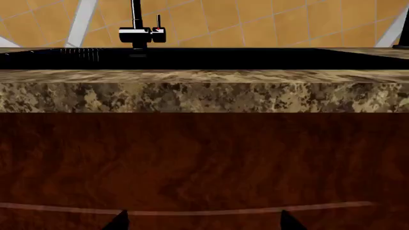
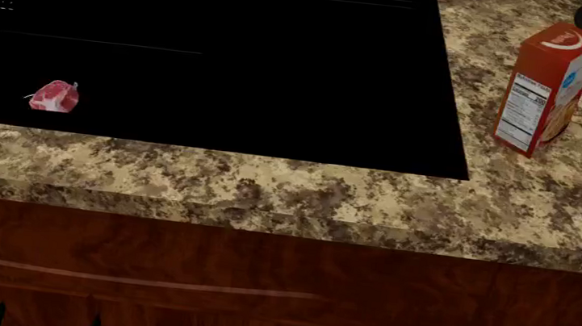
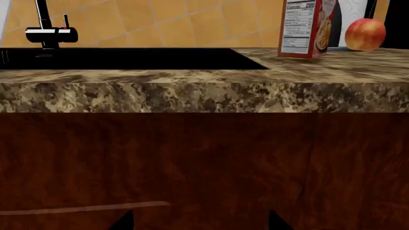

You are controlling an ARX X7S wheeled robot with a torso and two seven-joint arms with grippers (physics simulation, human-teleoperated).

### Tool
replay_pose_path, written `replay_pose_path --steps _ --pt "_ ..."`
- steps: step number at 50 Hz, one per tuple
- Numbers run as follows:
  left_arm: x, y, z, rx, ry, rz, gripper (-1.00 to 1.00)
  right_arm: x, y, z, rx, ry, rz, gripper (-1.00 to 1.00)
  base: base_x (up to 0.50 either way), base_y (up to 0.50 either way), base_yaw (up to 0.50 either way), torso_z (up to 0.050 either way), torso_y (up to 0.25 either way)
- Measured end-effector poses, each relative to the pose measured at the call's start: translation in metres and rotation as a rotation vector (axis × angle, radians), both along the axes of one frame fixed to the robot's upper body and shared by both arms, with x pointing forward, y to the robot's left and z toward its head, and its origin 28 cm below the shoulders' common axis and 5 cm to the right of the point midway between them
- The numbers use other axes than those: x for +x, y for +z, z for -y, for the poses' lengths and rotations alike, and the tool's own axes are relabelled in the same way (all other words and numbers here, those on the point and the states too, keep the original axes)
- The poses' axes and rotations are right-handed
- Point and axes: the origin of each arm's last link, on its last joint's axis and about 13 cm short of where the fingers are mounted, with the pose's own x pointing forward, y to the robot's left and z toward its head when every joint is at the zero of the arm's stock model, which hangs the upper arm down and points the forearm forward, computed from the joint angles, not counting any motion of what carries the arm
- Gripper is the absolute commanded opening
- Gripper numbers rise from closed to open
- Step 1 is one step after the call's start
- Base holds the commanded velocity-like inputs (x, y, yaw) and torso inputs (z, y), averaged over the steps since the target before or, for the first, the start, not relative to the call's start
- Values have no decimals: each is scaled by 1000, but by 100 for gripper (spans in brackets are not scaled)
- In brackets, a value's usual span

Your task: Turn the sink spout to the right.

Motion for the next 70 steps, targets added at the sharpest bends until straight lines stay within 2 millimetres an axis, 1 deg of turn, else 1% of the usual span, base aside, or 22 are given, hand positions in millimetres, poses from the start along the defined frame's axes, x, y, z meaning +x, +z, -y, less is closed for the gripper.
replay_pose_path --steps 2,14,20,37,63,70 --pt "4 5 -2 -9 12 14 100 3 0 -3 13 4 -1 100 0 0 0 0 0" --pt "2 1 -1 4 10 4 100 2 0 -1 -6 -9 -1 100 0 0 0 0 0" --pt "0 2 -1 -17 -9 14 100 2 -1 -1 -17 -15 -4 100 0 0 0 0 0" --pt "-4 7 -3 -86 -37 50 100 2 -2 0 -31 -29 -5 100 0 0 0 50 0" --pt "-4 7 -3 -96 -48 49 100 2 -1 1 -34 -40 1 100 0 0 0 50 0" --pt "-5 8 -4 -88 -51 61 100 1 1 2 -36 -47 8 100 0 0 0 0 0"
